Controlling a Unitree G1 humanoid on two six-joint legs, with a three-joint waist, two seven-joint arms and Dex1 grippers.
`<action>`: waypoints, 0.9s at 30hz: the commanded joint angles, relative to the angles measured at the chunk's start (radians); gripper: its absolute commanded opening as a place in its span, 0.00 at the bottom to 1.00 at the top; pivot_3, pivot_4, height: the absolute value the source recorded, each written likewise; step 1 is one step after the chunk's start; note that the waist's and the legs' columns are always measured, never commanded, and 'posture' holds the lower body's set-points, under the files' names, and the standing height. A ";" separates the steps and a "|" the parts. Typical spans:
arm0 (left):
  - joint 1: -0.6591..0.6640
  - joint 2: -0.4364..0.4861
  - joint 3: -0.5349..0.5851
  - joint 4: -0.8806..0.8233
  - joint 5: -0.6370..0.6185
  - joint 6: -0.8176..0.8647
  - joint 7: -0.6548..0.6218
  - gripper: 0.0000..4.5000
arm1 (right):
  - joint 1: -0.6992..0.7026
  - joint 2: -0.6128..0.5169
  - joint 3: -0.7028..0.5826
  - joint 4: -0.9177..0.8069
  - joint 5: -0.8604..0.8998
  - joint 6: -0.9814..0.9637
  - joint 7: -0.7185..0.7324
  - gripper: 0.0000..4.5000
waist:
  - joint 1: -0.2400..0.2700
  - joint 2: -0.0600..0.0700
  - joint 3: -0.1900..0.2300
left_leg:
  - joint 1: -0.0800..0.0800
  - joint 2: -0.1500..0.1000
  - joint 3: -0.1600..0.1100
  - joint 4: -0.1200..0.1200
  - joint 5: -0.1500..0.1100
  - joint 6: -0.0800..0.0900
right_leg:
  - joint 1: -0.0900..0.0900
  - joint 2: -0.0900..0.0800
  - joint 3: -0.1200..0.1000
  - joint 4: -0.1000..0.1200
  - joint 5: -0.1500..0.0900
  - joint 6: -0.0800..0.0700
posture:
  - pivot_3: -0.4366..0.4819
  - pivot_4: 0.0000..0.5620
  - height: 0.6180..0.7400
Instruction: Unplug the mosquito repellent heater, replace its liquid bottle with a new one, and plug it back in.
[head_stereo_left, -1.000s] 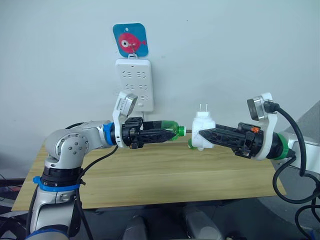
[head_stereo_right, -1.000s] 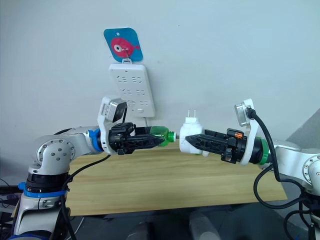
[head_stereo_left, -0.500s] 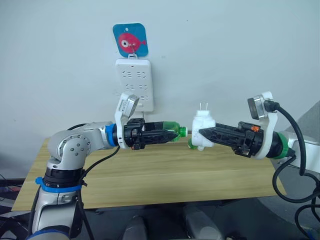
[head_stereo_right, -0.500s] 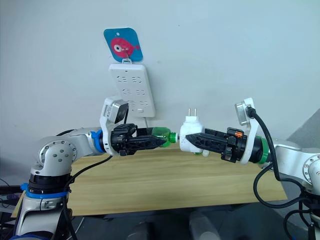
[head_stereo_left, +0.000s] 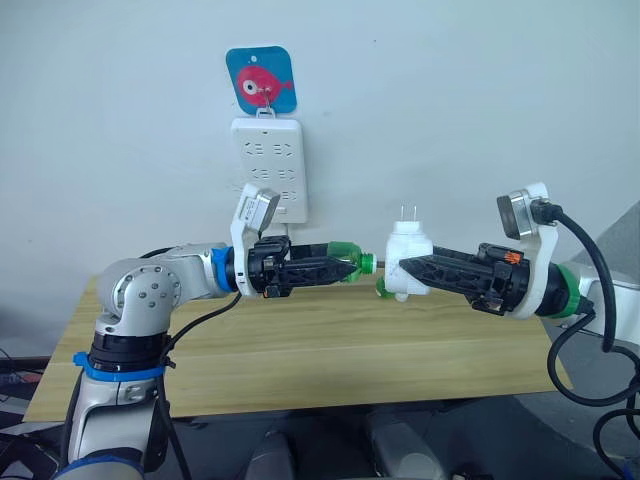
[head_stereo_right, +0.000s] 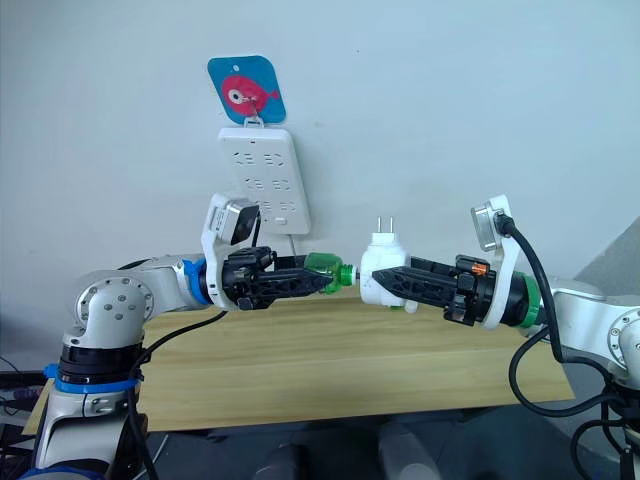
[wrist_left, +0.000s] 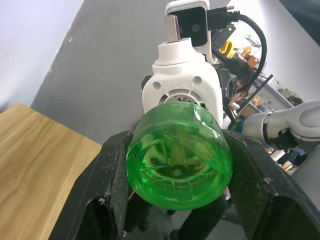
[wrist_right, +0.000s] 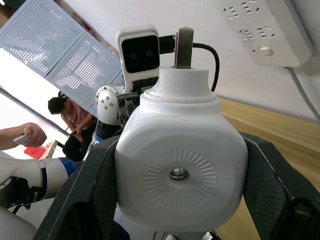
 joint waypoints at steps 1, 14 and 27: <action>-0.028 -0.005 0.029 -0.027 -0.083 0.031 -0.001 0.52 | -0.006 -0.006 -0.001 -0.030 -0.007 -0.003 0.019 0.66 | 0.000 0.000 0.000 | 0.000 0.000 0.000 0.000 0.000 0.000 | 0.000 0.000 0.000 0.000 0.000 0.000 | 0.25 0.16 0.70; -0.013 -0.002 -0.004 -0.052 -0.047 -0.004 0.012 0.52 | -0.016 -0.005 0.008 -0.038 -0.001 -0.008 0.018 0.66 | 0.001 0.000 0.000 | 0.000 0.000 0.000 0.000 0.000 0.000 | 0.000 0.000 0.000 0.000 0.000 0.000 | 0.25 0.15 0.70; -0.008 -0.026 -0.045 -0.068 -0.016 -0.046 -0.007 0.52 | -0.057 -0.003 0.037 -0.049 0.000 -0.009 0.009 0.66 | 0.000 0.000 0.000 | 0.000 0.000 0.000 0.000 0.000 0.000 | 0.000 0.000 0.000 0.000 0.000 0.000 | 0.25 0.14 0.70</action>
